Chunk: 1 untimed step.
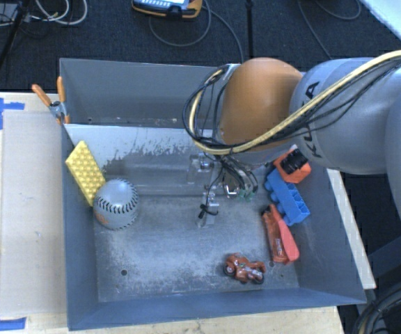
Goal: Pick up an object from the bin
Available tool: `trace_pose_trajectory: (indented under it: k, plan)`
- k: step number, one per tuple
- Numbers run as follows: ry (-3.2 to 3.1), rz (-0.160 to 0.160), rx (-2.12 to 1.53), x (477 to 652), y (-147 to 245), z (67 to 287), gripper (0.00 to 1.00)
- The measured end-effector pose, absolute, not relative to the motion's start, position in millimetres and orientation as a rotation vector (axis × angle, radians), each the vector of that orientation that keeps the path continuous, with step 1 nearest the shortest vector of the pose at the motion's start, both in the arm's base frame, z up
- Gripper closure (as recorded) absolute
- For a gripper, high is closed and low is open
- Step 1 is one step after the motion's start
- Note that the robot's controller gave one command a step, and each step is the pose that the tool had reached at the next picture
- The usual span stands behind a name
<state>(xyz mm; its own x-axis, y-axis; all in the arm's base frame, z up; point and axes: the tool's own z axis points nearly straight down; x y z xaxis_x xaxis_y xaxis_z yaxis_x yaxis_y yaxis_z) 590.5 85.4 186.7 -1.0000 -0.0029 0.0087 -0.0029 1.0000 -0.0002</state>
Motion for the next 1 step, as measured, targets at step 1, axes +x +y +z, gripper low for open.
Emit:
trace_pose_trajectory:
  k: [1]
  plan:
    - [-3.14,-0.001,0.002,592.0,85.1,191.7,0.0]
